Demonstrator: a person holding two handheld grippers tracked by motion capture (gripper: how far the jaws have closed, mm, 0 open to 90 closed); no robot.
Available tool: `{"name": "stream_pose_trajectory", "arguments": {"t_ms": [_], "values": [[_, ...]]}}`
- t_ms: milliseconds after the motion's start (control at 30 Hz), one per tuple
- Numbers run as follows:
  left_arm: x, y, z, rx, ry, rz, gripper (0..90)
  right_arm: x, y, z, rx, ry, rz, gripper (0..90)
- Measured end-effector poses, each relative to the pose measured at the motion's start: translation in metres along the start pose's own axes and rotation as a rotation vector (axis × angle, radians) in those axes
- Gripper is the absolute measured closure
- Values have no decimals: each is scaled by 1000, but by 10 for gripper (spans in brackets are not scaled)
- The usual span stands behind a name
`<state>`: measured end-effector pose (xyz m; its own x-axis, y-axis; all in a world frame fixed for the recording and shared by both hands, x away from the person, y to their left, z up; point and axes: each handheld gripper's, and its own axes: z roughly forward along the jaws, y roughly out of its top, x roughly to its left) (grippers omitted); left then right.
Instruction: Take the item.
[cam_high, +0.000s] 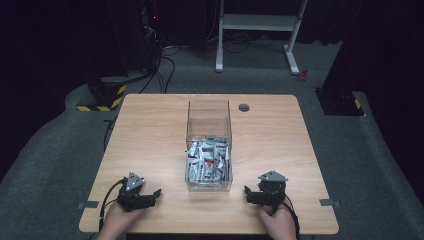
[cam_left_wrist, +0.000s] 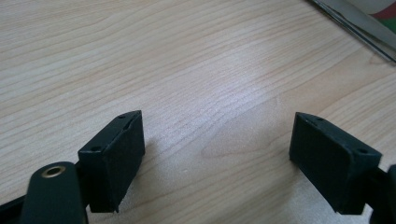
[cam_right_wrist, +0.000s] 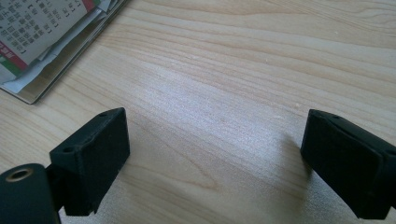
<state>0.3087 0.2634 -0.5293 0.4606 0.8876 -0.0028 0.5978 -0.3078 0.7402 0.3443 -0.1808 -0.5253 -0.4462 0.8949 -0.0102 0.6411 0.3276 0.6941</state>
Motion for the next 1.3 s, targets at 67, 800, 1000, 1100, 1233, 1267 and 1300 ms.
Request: {"name": "stream_pose_trajectory", "arguments": {"t_ms": [67, 800, 1000, 1100, 1233, 1267, 1300], "values": [[0, 1, 1, 3, 2, 0, 175, 0, 0, 0, 1, 0, -1, 78], [1, 3, 4, 46, 77, -60, 41, -2, -3, -3, 1, 26, -26, 77], [2, 4, 4, 56, 74, -62, 28, -2, -3, -3, 1, 29, -31, 77], [3, 5, 4, 61, 69, -59, 28, -2, -3, -3, 1, 32, -35, 77], [1, 8, 2, 84, 64, -46, 51, -2, -3, -3, 1, 37, -38, 77], [1, 8, 2, 84, 64, -46, 53, -2, -3, -3, 1, 37, -38, 77], [0, 9, 2, 92, 67, -40, 52, -2, -3, -3, 1, 40, -44, 77]]}}
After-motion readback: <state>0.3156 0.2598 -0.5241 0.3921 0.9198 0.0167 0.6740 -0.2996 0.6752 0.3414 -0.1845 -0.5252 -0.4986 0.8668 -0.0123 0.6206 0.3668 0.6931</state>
